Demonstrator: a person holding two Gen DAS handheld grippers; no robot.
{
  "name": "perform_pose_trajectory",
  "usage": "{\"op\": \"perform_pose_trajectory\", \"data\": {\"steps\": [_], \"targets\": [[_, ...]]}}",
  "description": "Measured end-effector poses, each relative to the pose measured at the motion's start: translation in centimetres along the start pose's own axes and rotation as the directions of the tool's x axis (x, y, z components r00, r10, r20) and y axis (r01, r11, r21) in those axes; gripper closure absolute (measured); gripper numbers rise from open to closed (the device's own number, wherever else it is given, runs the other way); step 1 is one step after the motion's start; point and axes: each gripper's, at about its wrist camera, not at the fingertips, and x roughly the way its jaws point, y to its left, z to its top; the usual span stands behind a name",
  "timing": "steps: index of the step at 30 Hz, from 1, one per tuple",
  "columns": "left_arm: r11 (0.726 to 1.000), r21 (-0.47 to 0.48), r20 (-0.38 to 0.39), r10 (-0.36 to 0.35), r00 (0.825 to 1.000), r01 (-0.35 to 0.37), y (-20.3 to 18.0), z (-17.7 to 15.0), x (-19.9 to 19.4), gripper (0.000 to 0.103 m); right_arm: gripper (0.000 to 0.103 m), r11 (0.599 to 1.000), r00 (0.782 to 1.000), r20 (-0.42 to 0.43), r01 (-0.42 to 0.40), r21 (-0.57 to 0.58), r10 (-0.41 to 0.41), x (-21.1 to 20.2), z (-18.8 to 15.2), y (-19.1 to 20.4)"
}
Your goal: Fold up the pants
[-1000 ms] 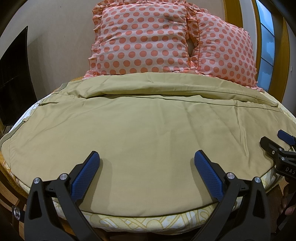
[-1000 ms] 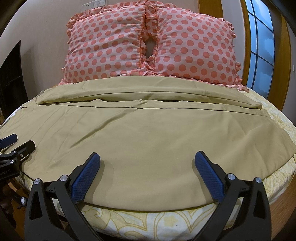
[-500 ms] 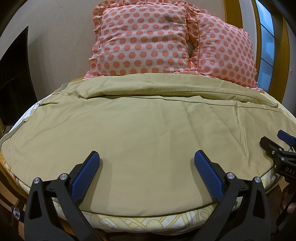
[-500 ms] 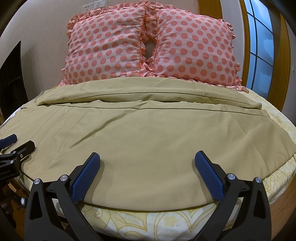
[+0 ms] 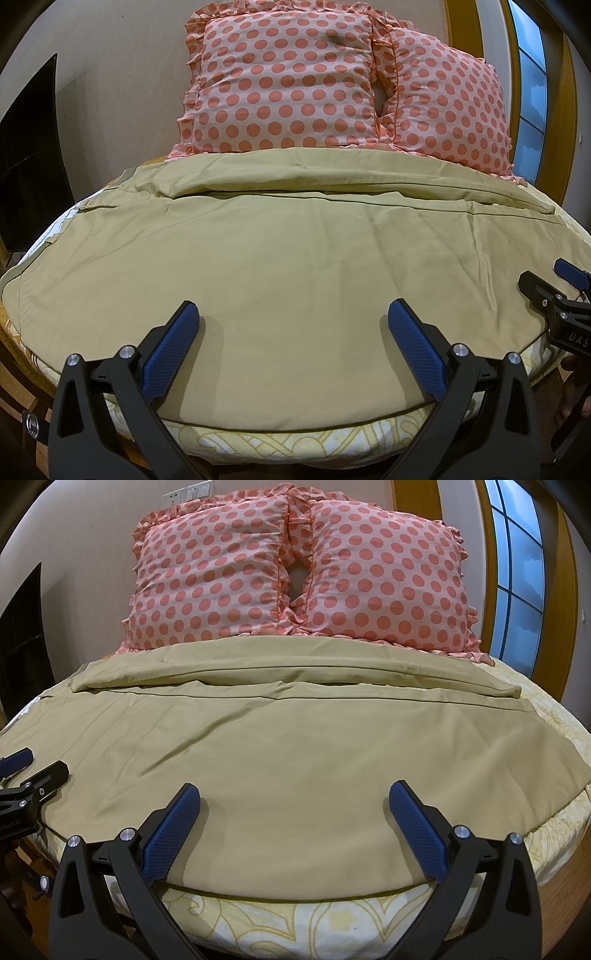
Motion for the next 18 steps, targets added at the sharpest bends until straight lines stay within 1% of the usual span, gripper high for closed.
{"op": "perform_pose_trajectory", "data": {"steps": [2,4,5,6,8,9,11,12,14,15,16,17,18], "targets": [[1.000,0.002,-0.003,0.000,1.000,0.000,0.3,0.0,-0.3,0.002,0.001,1.000,1.000,-0.007,-0.009,-0.005,0.009,0.0,0.0,0.0],[1.000,0.005,-0.005,-0.004,1.000,0.004,0.2,0.1,-0.4,0.002,0.001,0.999,0.998,-0.050,-0.032,-0.013,0.031,0.2,0.7,-0.3],[1.000,0.011,-0.011,-0.008,1.000,0.008,0.2,0.2,-0.3,0.002,0.001,0.999,0.996,-0.083,-0.041,-0.005,0.040,0.6,1.6,-0.8],[1.000,0.013,-0.019,-0.016,1.000,0.016,0.3,0.3,-0.3,0.002,0.001,0.999,0.995,-0.089,-0.039,0.012,0.040,0.7,2.2,-1.4],[0.999,0.010,-0.048,-0.032,0.998,0.032,0.7,0.8,-0.1,0.002,0.001,0.997,0.998,-0.064,-0.023,0.072,0.028,0.6,4.6,-3.3],[0.999,0.005,-0.052,-0.040,0.998,0.040,1.0,1.1,-0.1,0.002,0.001,0.993,0.999,-0.048,-0.007,0.119,0.013,0.9,6.6,-4.9],[0.999,-0.002,-0.030,-0.034,0.999,0.034,1.7,1.9,-0.5,0.002,0.001,0.976,0.998,-0.061,0.023,0.214,-0.010,2.4,9.9,-7.7],[1.000,-0.002,-0.008,-0.007,1.000,0.007,2.1,2.5,-0.7,0.002,0.001,0.958,0.995,-0.096,0.049,0.281,-0.023,4.1,12.0,-9.6],[0.999,-0.002,0.024,0.043,0.999,-0.043,2.5,3.7,-0.8,0.002,0.001,0.915,0.988,-0.152,0.098,0.390,-0.041,7.5,14.8,-12.9],[0.998,-0.005,0.041,0.065,0.997,-0.065,2.8,4.3,-0.9,0.002,0.001,0.881,0.978,-0.196,0.153,0.448,-0.070,10.0,16.3,-15.0],[0.997,-0.009,0.051,0.074,0.996,-0.074,3.0,4.8,-0.8,0.002,0.003,0.842,0.963,-0.249,0.218,0.494,-0.103,12.8,17.5,-16.9],[0.997,-0.011,0.056,0.076,0.996,-0.076,3.2,5.0,-0.9,0.002,0.007,0.814,0.951,-0.282,0.261,0.520,-0.125,14.5,18.2,-18.2],[0.997,-0.012,0.061,0.080,0.995,-0.079,3.3,5.4,-0.8,0.002,0.020,0.773,0.930,-0.331,0.327,0.544,-0.160,17.3,19.2,-20.2]]}}
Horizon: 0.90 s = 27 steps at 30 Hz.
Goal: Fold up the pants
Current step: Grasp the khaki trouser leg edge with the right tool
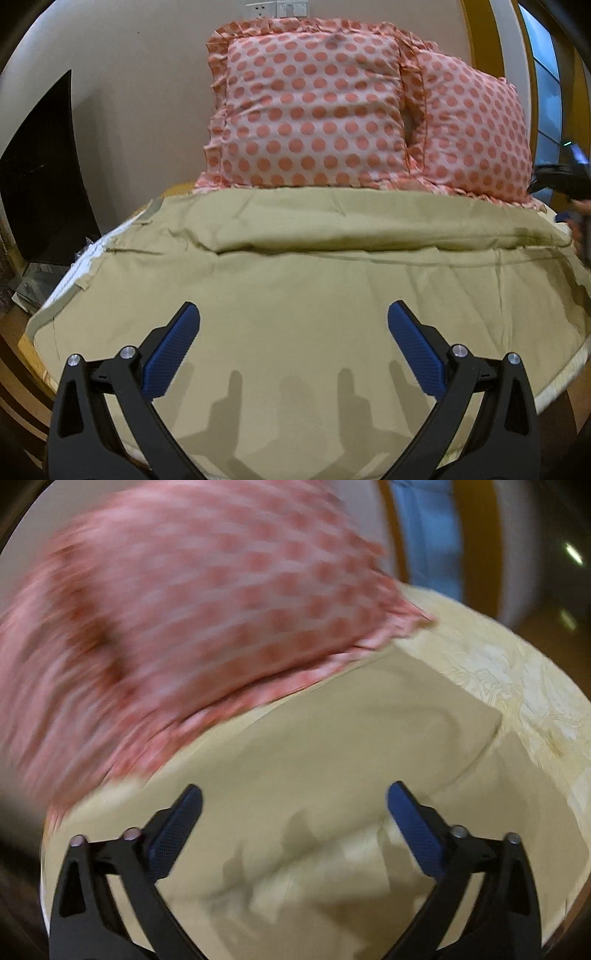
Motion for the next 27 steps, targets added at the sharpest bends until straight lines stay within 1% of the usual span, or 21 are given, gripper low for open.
{"op": "perform_pose_trajectory", "data": {"steps": [2,4,5,7,8,9,10,11,12,14,15,17,18,19,20,21,22,23,24,26,27], "targets": [[1.000,0.005,0.006,0.008,1.000,-0.008,0.1,0.3,0.2,0.002,0.031,0.992,0.994,-0.037,0.106,0.068,-0.104,4.1,3.4,0.3],[1.000,0.019,0.011,0.017,1.000,-0.017,0.0,0.6,0.4,0.002,0.031,0.980,0.986,-0.042,0.166,0.108,-0.162,6.3,5.1,0.4],[0.999,0.025,0.015,0.020,1.000,-0.021,0.1,0.5,0.3,0.002,0.031,0.968,0.976,-0.045,0.216,0.124,-0.212,7.7,6.1,0.5],[0.999,0.039,0.019,0.032,0.999,-0.032,0.0,0.6,0.5,0.002,0.031,0.950,0.961,-0.056,0.277,0.143,-0.271,9.2,6.9,0.3],[0.998,0.046,0.017,0.035,0.999,-0.036,-0.1,0.8,0.9,0.002,0.031,0.940,0.948,-0.062,0.317,0.131,-0.311,10.0,7.2,0.3],[0.998,0.051,0.015,0.037,0.999,-0.038,-0.1,0.8,1.1,0.002,0.033,0.924,0.926,-0.038,0.378,0.066,-0.376,10.7,7.2,0.8],[0.998,0.054,0.015,0.037,0.999,-0.038,-0.1,0.9,1.2,0.002,0.035,0.925,0.926,-0.016,0.379,0.040,-0.378,10.9,7.0,1.0],[0.998,0.056,0.014,0.037,0.999,-0.038,-0.2,0.9,1.4,0.002,0.037,0.936,0.936,0.012,0.352,0.018,-0.353,10.8,6.6,0.9],[0.998,0.056,0.014,0.037,0.999,-0.038,-0.1,0.9,1.4,0.002,0.042,0.944,0.943,0.032,0.331,0.002,-0.331,10.6,6.2,0.6],[0.998,0.054,0.016,0.032,0.999,-0.033,-0.1,1.0,1.5,0.002,0.061,0.958,0.956,0.072,0.285,-0.024,-0.283,10.1,5.9,-0.7],[0.998,0.053,0.019,0.027,0.999,-0.028,-0.2,1.1,1.6,0.002,0.089,0.972,0.971,0.072,0.232,-0.021,-0.230,9.9,5.8,-1.5],[0.998,0.049,0.025,0.023,0.999,-0.024,-0.2,1.2,1.6,0.002,0.098,0.992,0.990,0.057,0.124,0.037,-0.126,9.5,6.0,-3.3],[0.999,0.044,0.027,0.022,0.999,-0.024,-0.1,1.3,1.6,0.002,0.099,0.995,0.997,0.069,0.028,0.093,-0.035,8.9,5.9,-5.1],[0.999,0.038,0.031,0.026,0.999,-0.028,0.1,1.4,1.5,0.002,0.099,0.990,0.993,0.102,-0.065,0.129,0.052,7.8,5.6,-6.3],[0.999,0.034,0.037,0.032,0.999,-0.033,0.2,1.4,1.2,0.002,0.099,0.981,0.985,0.129,-0.132,0.142,0.114,6.7,5.5,-6.8],[0.999,0.023,0.049,0.038,0.998,-0.040,0.6,1.5,0.8,0.002,0.099,0.962,0.965,0.169,-0.226,0.151,0.201,4.9,5.2,-7.8],[0.999,0.014,0.060,0.041,0.997,-0.042,0.9,1.6,0.5,0.002,0.099,0.937,0.939,0.204,-0.310,0.159,0.276,2.8,4.5,-9.0],[0.999,0.004,0.071,0.043,0.997,-0.043,1.4,1.6,0.2,0.002,0.099,0.921,0.923,0.219,-0.354,0.163,0.316,1.3,4.0,-9.4],[0.999,-0.012,0.084,0.047,0.995,-0.046,1.9,1.9,-0.1,0.002,0.100,0.887,0.891,0.244,-0.429,0.172,0.384,-1.0,2.3,-11.0],[0.998,-0.041,0.093,0.049,0.994,-0.045,2.7,2.3,-0.4,0.002,0.100,0.833,0.845,0.272,-0.517,0.198,0.460,-4.4,-0.5,-13.6],[0.997,-0.061,0.093,0.044,0.995,-0.039,3.3,2.8,-0.5,0.002,0.100,0.814,0.836,0.281,-0.536,0.224,0.472,-5.6,-2.6,-15.5]]}}
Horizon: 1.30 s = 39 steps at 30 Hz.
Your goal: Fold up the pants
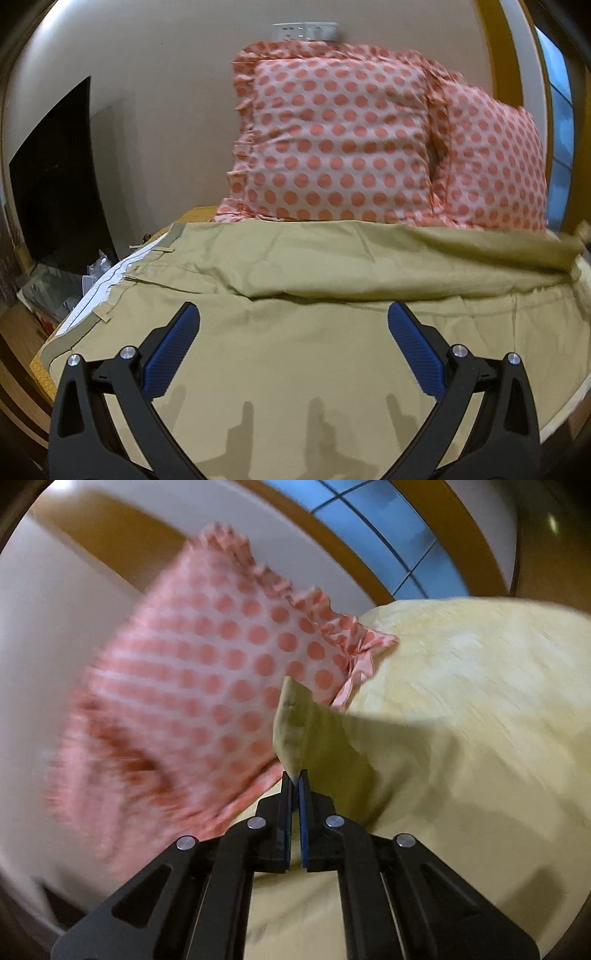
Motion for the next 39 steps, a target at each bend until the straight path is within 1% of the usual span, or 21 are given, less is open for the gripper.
{"op": "perform_pose_trajectory", "data": {"steps": [2,6,7,10,12,14,15,16,19,22,26,28,29,30,31,32,33,34,35,38,39], "targets": [[0.999,-0.036,-0.001,-0.015,1.000,0.014,0.8,0.7,0.2,0.002,0.100,0.998,1.000,-0.019,0.022,0.055,-0.021,-2.9,-2.3,-2.0],[0.992,-0.114,-0.023,-0.065,0.998,0.062,2.3,2.6,2.0,0.002,0.096,0.985,0.993,-0.108,0.060,0.163,-0.043,-3.4,-4.4,-5.1],[0.988,-0.133,-0.034,-0.084,0.996,0.079,2.7,3.1,2.7,0.002,0.082,0.982,0.991,-0.124,0.072,0.174,-0.050,-3.8,-4.7,-5.0],[0.976,-0.187,-0.085,-0.131,0.988,0.114,3.9,4.3,4.9,0.002,0.055,0.984,0.990,-0.134,0.061,0.169,-0.039,-4.2,-4.9,-4.0],[0.961,-0.238,-0.121,-0.172,0.978,0.140,4.8,5.0,6.6,0.002,0.050,0.985,0.988,-0.129,0.100,0.138,-0.082,-3.6,-4.7,-3.4],[0.947,-0.282,-0.141,-0.199,0.970,0.153,5.3,5.6,8.0,0.002,0.056,0.985,0.987,-0.119,0.126,0.118,-0.112,-3.0,-4.5,-3.4],[0.936,-0.311,-0.153,-0.217,0.964,0.162,5.7,6.0,9.0,0.002,0.093,0.987,0.987,-0.121,0.117,0.107,-0.104,-2.3,-4.2,-3.6],[0.926,-0.337,-0.163,-0.235,0.958,0.169,6.0,6.5,10.1,0.002,0.101,0.988,0.988,-0.120,0.108,0.110,-0.095,-2.1,-4.0,-4.1],[0.907,-0.390,-0.214,-0.256,0.943,0.158,6.6,7.7,13.4,0.002,0.102,0.993,1.000,-0.024,-0.009,0.116,0.012,-3.9,-3.4,-3.9],[0.897,-0.426,-0.285,-0.258,0.923,0.119,6.8,8.6,17.4,0.005,0.102,0.998,0.999,0.001,-0.039,0.056,0.039,-4.9,-3.0,-2.9],[0.880,-0.472,-0.391,-0.262,0.882,0.052,6.7,9.0,22.7,0.018,0.102,0.996,0.998,-0.007,-0.057,0.070,0.058,-4.8,-2.8,-3.5],[0.879,-0.476,-0.460,-0.234,0.857,-0.015,6.8,8.5,25.4,0.031,0.102,0.996,0.999,-0.013,-0.050,0.074,0.051,-4.4,-2.7,-3.6],[0.873,-0.487,-0.476,-0.237,0.847,-0.029,6.9,8.2,26.2,0.053,0.102,0.996,0.999,-0.016,-0.048,0.076,0.050,-4.1,-2.6,-3.5],[0.855,-0.518,-0.486,-0.275,0.829,-0.020,7.2,7.5,27.4,0.085,0.102,0.996,0.998,-0.016,-0.053,0.077,0.054,-3.9,-2.5,-3.6],[0.845,-0.535,-0.483,-0.294,0.825,-0.013,7.3,7.2,27.8,0.095,0.102,0.995,0.998,-0.014,-0.060,0.077,0.061,-3.8,-2.3,-3.6],[0.834,-0.551,-0.475,-0.303,0.826,-0.011,7.7,7.0,27.6,0.097,0.102,0.995,0.998,-0.012,-0.066,0.076,0.067,-3.8,-2.2,-3.5],[0.828,-0.561,-0.453,-0.308,0.837,0.002,8.0,7.0,26.6,0.098,0.102,0.995,0.997,-0.007,-0.070,0.073,0.071,-3.8,-2.0,-3.0],[0.835,-0.550,-0.427,-0.305,0.851,0.024,8.2,7.2,25.1,0.099,0.102,0.995,0.997,0.003,-0.079,0.067,0.079,-4.2,-1.8,-2.8],[0.845,-0.532,-0.392,-0.303,0.869,0.055,8.5,7.6,22.6,0.099,0.102,0.995,0.996,0.018,-0.083,0.058,0.082,-4.8,-1.6,-2.6],[0.842,-0.522,-0.296,-0.325,0.898,0.133,9.6,7.4,15.5,0.099,0.102,0.996,0.996,0.056,-0.077,0.049,0.074,-7.1,-1.2,-3.0],[0.841,-0.516,-0.257,-0.335,0.906,0.165,10.2,6.7,11.9,0.099,0.102,0.996,0.996,0.063,-0.071,0.052,0.068,-7.6,-1.1,-3.2]]}}
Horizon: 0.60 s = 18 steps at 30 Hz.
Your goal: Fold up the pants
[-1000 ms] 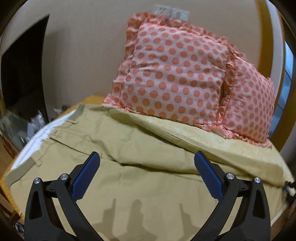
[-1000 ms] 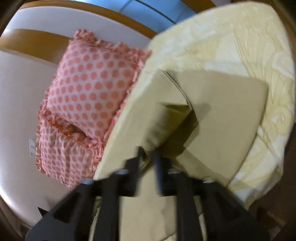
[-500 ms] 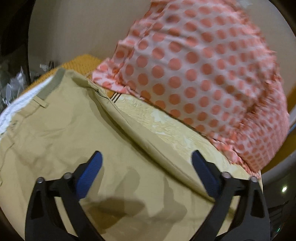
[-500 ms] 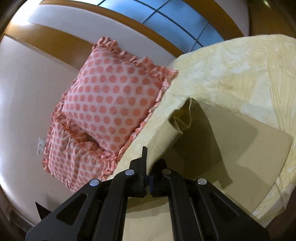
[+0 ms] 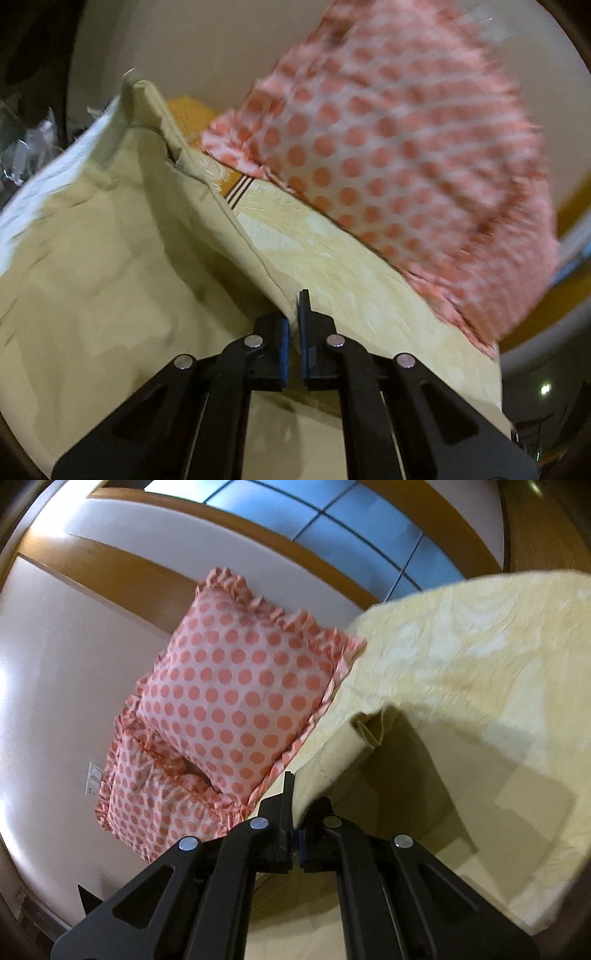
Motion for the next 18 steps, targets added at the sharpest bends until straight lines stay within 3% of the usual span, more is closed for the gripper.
{"op": "perform_pose_trajectory", "data": {"steps": [2,5,8,11,12,13,14,15,18], "targets": [[1.000,0.029,0.033,-0.013,0.999,0.012,0.9,-3.8,-4.7,0.098,0.102,1.000,1.000,0.009,0.019,0.005,-0.019,-1.3,-0.1,-0.7],[1.000,0.014,0.036,0.005,0.999,-0.006,3.1,-9.5,-8.5,0.098,0.102,0.998,0.998,0.013,0.068,0.002,-0.068,-2.9,-1.0,-1.8],[0.999,-0.048,0.005,0.013,1.000,-0.013,5.5,-13.8,-9.6,0.098,0.102,0.991,0.992,0.011,0.129,0.015,-0.130,-4.0,-1.9,-3.2],[0.995,-0.092,-0.034,0.029,0.999,-0.032,7.6,-16.8,-9.0,0.097,0.099,0.973,0.974,0.041,0.226,-0.044,-0.224,-5.1,-2.6,-3.4],[0.995,-0.092,-0.028,0.037,0.999,-0.039,7.8,-17.2,-8.8,0.093,0.087,0.962,0.964,0.062,0.263,-0.066,-0.259,-5.6,-2.7,-3.1],[0.995,-0.089,-0.011,0.037,0.999,-0.038,8.1,-17.4,-8.9,0.093,0.059,0.950,0.951,0.092,0.303,-0.081,-0.295,-6.2,-2.7,-2.9],[0.996,-0.081,0.007,0.036,0.999,-0.036,8.1,-17.7,-9.3,0.090,0.043,0.936,0.935,0.146,0.338,-0.095,-0.323,-7.1,-2.7,-2.7],[0.997,-0.067,0.034,0.046,0.998,-0.044,8.0,-18.0,-9.7,0.079,0.027,0.928,0.922,0.191,0.359,-0.103,-0.336,-7.7,-2.6,-2.6],[0.997,-0.020,0.111,0.074,0.991,-0.072,7.7,-18.5,-10.9,0.048,0.028,0.898,0.894,0.236,0.418,-0.134,-0.381,-7.9,-2.5,-2.8]]}}
